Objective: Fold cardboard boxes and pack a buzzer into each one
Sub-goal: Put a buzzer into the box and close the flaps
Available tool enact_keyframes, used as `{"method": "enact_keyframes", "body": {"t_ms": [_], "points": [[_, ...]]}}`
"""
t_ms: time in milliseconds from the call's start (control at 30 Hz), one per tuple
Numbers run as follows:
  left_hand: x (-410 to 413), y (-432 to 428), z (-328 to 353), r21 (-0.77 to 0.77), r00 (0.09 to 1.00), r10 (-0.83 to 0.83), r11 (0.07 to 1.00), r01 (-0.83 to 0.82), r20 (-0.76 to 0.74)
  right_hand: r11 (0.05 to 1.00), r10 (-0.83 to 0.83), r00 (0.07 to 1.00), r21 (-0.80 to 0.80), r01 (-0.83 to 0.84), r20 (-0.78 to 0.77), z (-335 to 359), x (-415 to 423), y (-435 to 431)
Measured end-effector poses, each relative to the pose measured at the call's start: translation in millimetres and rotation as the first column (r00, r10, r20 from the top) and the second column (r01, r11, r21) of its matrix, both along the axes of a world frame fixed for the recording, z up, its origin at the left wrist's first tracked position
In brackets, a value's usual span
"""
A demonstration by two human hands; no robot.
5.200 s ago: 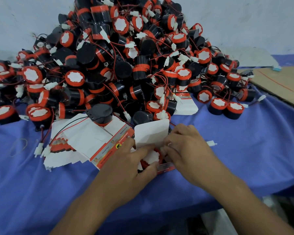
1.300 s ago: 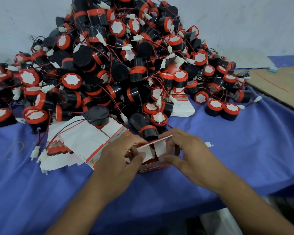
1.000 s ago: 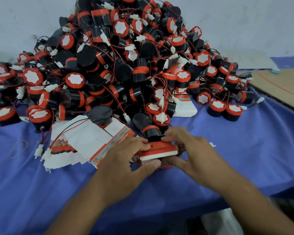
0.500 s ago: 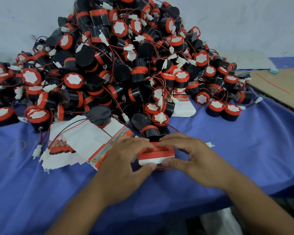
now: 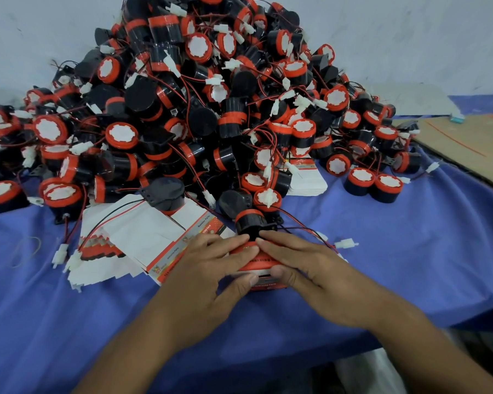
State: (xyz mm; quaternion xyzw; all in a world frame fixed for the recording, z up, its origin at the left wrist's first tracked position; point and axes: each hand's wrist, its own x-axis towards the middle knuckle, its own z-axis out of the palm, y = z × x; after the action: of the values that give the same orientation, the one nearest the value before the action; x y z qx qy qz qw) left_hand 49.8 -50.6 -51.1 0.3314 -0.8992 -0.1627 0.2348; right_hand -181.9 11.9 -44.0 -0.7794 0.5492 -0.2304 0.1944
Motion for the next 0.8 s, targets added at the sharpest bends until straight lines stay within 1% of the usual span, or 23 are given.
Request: {"method": "enact_keyframes", "body": {"t_ms": [100, 167, 233, 333, 433, 500, 533, 567, 633, 667, 733, 800], "points": [[-0.4, -0.7, 0.6, 0.027, 0.999, -0.021, 0.999, 0.022, -0.032, 1.000, 0.004, 1.000, 0.014, -0.005, 0.025, 0.5, -0.2, -1.4], [-0.3, -0.2, 1.0, 0.025, 0.998, -0.037, 0.999, 0.038, -0.052, 1.000, 0.014, 1.000, 0.002, -0.014, -0.002, 0.9, 0.1, -1.2], [-0.5, 0.0, 0.6, -0.006, 0.998, -0.060, 0.998, 0.060, -0.017, 0.999, 0.020, 0.998, -0.033, -0.022, -0.056, 0.7, 1.2, 0.9], [-2.2, 2.2, -2.2, -0.170, 0.995, -0.077, 0.982, 0.088, 0.070, 0.997, 0.000, 0.988, -0.075, -0.012, -0.157, -0.8, 6.9, 5.5], [-4.3, 4.3, -6.3, -0.335, 0.988, -0.073, 0.935, 0.115, 0.136, 0.999, -0.032, 0.965, -0.043, 0.021, -0.260, -6.0, 16.4, 6.7], [-3.9, 6.9, -11.2, -0.386, 0.986, -0.078, 0.913, 0.129, 0.145, 0.998, -0.053, 0.939, -0.040, 0.042, -0.339, -10.9, 21.0, 7.7], [-2.7, 8.1, -13.8, -0.392, 0.989, -0.082, 0.912, 0.125, 0.126, 0.998, -0.060, 0.936, -0.045, 0.047, -0.347, -12.8, 22.4, 8.4], [-1.6, 9.5, -15.7, -0.370, 0.992, -0.088, 0.922, 0.116, 0.093, 0.997, -0.065, 0.944, -0.049, 0.052, -0.322, -13.3, 23.6, 9.2], [-0.4, 12.6, -18.2, -0.299, 0.995, -0.104, 0.949, 0.101, 0.006, 0.996, -0.065, 0.979, -0.073, 0.052, -0.191, -12.7, 22.5, 12.0], [0.6, 13.0, -19.7, -0.300, 0.994, -0.107, 0.949, 0.095, -0.024, 0.993, -0.063, 0.989, -0.104, 0.049, -0.133, -13.0, 21.5, 13.1], [2.0, 12.6, -23.2, -0.335, 0.993, -0.109, 0.938, 0.091, -0.035, 0.987, -0.064, 0.994, -0.154, 0.049, -0.093, -15.8, 19.6, 12.4], [-0.1, 12.9, -24.7, -0.350, 0.995, -0.097, 0.933, 0.088, -0.009, 0.988, -0.061, 0.994, -0.144, 0.047, -0.092, -20.7, 17.4, 9.7]]}}
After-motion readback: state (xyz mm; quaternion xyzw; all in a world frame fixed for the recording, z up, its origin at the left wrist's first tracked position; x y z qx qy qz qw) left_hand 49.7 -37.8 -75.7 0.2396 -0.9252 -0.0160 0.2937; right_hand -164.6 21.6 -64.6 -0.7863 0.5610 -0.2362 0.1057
